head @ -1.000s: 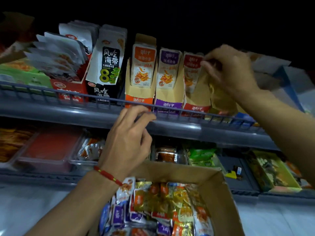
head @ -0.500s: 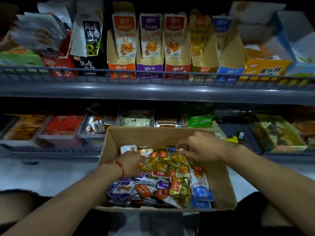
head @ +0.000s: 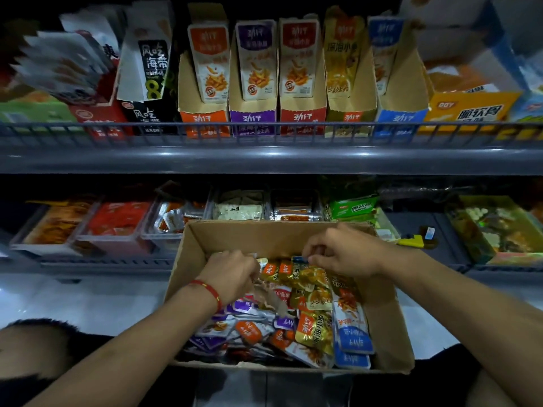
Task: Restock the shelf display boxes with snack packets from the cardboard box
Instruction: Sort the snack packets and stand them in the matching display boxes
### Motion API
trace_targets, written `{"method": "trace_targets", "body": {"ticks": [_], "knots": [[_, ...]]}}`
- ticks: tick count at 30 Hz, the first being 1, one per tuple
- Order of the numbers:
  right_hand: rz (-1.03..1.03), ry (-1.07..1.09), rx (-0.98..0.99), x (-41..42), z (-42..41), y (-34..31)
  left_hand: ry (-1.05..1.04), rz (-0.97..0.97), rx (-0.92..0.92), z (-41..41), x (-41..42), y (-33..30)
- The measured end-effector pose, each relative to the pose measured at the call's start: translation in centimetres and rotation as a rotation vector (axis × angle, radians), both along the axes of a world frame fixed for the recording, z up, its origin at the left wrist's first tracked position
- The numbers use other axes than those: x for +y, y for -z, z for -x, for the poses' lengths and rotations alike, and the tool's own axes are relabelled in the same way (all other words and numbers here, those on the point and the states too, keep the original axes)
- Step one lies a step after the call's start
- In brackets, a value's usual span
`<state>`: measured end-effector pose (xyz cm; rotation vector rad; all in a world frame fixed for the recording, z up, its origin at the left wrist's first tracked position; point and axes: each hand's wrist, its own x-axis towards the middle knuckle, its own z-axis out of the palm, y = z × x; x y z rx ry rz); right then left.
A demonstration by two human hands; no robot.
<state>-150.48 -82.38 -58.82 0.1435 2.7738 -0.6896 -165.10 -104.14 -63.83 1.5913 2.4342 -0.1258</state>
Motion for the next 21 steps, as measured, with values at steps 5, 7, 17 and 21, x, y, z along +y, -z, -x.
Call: {"method": "trace_targets", "body": {"ticks": [5, 7, 17, 21], "knots": [[0.536, 0.263, -0.069, -1.5, 0.3, 0.7, 0.01, -0.461, -0.386, -0.5, -0.5, -5.2], [0.786, 0.366, -0.105, -2.0, 0.3, 0.5, 0.0, -0.638, -0.576, -0.9, -0.5, -6.7], [0.876, 0.622, 0.335, -0.2, -1.4, -4.9, -0.543, -0.653, -1.448, -2.6, 1.1, -8.0], [0.844, 0.696, 0.428, 0.8, -2.5, -5.8, -0.387, -0.615, -1.38, -3.7, 1.3, -8.0]]}}
